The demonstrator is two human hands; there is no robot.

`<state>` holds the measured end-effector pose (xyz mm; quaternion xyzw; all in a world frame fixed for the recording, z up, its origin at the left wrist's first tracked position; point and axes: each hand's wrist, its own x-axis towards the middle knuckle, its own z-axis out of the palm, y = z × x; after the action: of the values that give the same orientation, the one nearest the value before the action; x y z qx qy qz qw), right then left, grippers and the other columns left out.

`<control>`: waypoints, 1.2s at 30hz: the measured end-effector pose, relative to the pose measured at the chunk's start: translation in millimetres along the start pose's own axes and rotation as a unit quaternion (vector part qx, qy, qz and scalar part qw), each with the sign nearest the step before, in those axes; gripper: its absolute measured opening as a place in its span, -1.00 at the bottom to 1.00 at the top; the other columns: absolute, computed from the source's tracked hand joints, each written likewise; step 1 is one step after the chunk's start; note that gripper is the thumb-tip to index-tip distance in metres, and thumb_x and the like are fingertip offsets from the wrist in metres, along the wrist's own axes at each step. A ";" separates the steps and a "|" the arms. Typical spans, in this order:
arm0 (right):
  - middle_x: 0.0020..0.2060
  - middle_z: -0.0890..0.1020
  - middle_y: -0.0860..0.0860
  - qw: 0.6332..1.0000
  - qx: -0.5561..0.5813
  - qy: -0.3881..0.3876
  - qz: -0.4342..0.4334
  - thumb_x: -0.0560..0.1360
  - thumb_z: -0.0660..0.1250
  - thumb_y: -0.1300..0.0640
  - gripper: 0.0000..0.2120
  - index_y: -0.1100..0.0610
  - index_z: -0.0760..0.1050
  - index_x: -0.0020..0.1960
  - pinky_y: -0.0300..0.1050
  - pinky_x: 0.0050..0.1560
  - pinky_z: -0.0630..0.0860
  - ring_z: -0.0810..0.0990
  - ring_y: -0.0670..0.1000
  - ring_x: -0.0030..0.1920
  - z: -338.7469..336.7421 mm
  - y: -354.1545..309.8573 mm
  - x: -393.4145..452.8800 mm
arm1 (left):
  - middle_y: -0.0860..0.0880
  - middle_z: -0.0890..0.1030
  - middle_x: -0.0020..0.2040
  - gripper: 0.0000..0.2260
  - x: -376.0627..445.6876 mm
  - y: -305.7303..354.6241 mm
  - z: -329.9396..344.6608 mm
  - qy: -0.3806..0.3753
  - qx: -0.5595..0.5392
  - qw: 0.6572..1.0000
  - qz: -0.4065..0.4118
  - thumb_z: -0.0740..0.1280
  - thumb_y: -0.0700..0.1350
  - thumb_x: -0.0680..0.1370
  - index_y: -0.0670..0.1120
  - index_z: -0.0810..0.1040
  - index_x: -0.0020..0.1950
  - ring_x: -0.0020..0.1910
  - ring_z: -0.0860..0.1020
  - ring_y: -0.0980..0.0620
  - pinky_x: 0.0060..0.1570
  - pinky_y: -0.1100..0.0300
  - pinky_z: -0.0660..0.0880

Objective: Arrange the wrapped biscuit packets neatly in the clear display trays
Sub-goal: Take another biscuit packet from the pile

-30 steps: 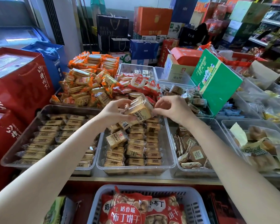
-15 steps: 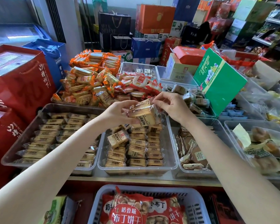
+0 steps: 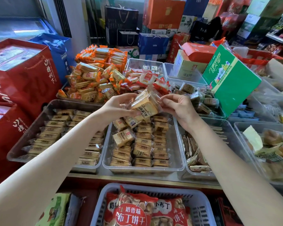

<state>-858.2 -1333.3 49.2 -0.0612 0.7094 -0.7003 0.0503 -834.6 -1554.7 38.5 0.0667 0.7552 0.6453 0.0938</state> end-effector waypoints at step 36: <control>0.53 0.06 0.14 0.756 -0.646 -0.071 0.077 0.52 0.25 0.37 -0.31 0.24 -0.02 0.54 -0.04 0.48 0.07 0.05 0.12 0.52 -32.6 165.8 76.4 | -0.14 -0.03 0.56 -0.48 69.1 -124.7 80.9 -0.128 0.622 0.772 0.030 0.05 -0.18 0.61 -0.19 -0.04 0.54 0.54 -0.08 -0.04 0.49 0.05 -0.15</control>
<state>-941.5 -1311.1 -115.1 -0.0737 0.9899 -0.0633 0.1029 -880.9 -1481.4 -100.5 0.2148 0.9704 0.0221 0.1085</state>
